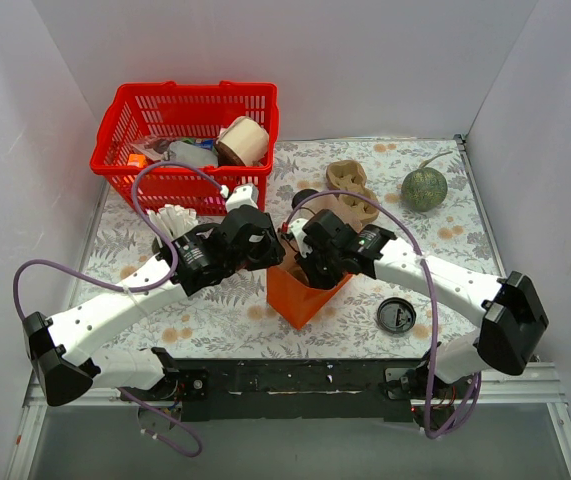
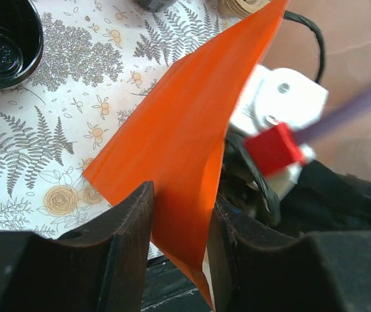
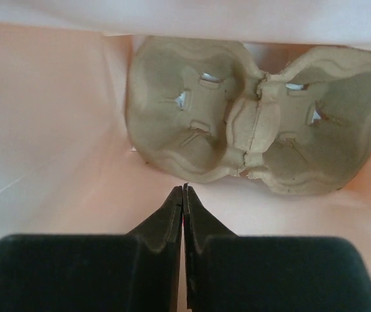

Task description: Pack the takeout coffee

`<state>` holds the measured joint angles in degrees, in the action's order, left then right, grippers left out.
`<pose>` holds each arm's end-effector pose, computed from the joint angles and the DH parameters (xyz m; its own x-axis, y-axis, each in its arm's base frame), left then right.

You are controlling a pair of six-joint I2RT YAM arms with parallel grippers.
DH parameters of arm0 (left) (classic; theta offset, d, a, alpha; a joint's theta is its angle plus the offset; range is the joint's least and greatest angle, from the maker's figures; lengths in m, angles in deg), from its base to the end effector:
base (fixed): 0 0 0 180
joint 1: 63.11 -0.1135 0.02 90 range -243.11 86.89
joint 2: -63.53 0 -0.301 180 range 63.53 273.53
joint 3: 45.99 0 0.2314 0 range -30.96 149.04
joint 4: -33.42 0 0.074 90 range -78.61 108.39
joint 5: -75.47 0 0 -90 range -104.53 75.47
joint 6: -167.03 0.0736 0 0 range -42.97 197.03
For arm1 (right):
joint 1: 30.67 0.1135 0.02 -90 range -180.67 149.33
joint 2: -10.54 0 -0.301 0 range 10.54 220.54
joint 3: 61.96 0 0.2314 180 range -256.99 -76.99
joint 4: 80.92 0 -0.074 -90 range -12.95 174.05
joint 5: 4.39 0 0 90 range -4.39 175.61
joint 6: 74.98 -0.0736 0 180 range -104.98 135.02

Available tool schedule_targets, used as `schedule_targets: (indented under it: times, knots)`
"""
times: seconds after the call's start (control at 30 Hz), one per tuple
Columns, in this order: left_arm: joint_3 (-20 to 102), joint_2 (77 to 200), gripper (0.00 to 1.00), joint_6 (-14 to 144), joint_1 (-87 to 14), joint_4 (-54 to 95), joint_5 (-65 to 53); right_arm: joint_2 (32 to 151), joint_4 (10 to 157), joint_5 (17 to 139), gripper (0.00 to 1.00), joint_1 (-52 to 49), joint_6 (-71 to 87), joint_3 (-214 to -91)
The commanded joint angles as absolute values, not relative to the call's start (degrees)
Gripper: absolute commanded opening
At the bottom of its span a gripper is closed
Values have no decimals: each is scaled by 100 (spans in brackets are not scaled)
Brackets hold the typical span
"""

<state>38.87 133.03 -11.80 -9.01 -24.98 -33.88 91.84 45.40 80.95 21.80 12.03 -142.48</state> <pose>0.1620 -0.1822 0.3588 -0.6303 -0.7380 -0.2410 -0.3874 0.5680 -0.7261 0.1728 0.2348 0.2880 -0.5377 -0.6147 -0.5770 -0.7922 0.6026 0.0963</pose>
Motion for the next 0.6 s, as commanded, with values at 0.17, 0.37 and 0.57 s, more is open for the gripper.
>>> schedule_targets:
  times: [0.17, 0.37, 0.57]
  knots:
    - [3901, 13077, 31, -1015, -889, -2292, -3184, 9676, 4625, 8817, 7, 2127, 491, -14247]
    - [3927, 13086, 29, -1024, -889, -2309, -3237, 9711, 4942, 9078, 7, 2119, 464, -13790]
    - [3980, 13068, 28, -1059, -889, -2318, -3307, 9861, 4907, 8941, 7, 2119, 473, -13535]
